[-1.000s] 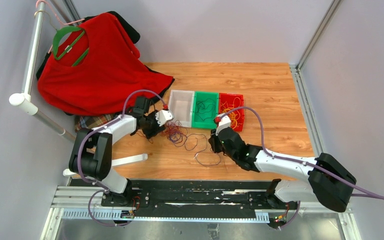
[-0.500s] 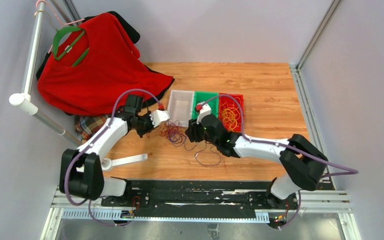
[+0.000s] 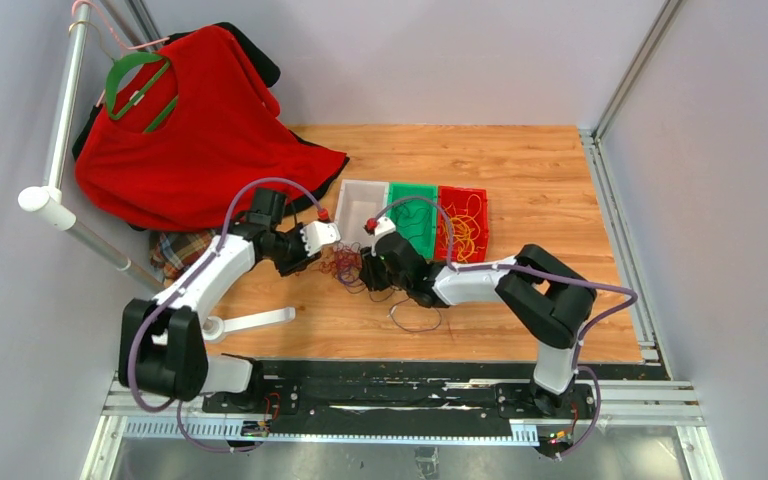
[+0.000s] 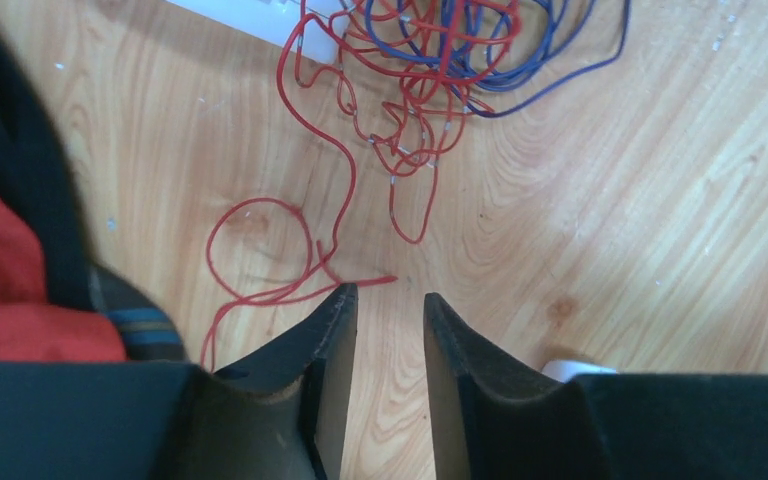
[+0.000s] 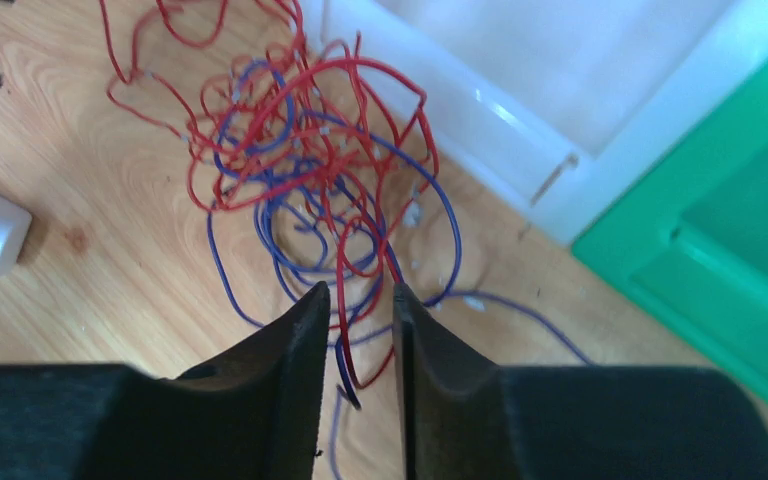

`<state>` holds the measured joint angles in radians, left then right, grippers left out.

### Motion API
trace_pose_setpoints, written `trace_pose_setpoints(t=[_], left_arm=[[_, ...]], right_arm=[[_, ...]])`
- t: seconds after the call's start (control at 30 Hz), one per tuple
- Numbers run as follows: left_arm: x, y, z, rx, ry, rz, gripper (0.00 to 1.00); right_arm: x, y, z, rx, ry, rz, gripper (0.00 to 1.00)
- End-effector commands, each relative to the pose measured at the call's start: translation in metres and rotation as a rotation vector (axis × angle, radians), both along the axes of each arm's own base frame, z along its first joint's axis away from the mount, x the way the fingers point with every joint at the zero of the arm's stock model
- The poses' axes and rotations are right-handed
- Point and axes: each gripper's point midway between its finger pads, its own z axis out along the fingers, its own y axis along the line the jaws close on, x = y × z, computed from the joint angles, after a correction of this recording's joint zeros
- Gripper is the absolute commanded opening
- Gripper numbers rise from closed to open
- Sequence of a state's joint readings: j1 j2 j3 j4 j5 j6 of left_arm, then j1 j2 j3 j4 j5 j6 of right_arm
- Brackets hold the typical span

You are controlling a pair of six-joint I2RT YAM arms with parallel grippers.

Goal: Untangle the cables

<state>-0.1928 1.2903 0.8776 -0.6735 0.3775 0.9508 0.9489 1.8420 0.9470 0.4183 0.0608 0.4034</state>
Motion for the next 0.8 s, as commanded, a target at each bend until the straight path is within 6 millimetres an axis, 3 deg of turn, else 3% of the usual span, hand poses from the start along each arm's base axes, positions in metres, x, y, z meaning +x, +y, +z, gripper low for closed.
trace_pose_setpoints(t=[0.0, 0.17, 0.37, 0.57, 0.77], left_arm=[[0.035, -0.003, -0.004, -0.002, -0.041, 0.026, 0.4], [0.054, -0.004, -0.021, 0.019, -0.03, 0.02, 0.5], [0.062, -0.014, -0.026, -0.017, -0.01, -0.01, 0.54], [0.042, -0.034, -0.029, -0.097, 0.072, -0.106, 0.55], [0.019, -0.065, -0.028, -0.061, 0.052, -0.242, 0.57]], right_arm=[[-0.014, -0.013, -0.005, -0.011, 0.002, 0.001, 0.24], [-0.031, -0.048, -0.021, -0.064, 0.012, -0.02, 0.01], [-0.047, -0.089, -0.028, -0.132, 0.001, -0.051, 0.0], [-0.059, -0.129, -0.03, -0.194, -0.007, -0.086, 0.01], [-0.058, -0.129, -0.023, -0.176, -0.007, -0.078, 0.01]])
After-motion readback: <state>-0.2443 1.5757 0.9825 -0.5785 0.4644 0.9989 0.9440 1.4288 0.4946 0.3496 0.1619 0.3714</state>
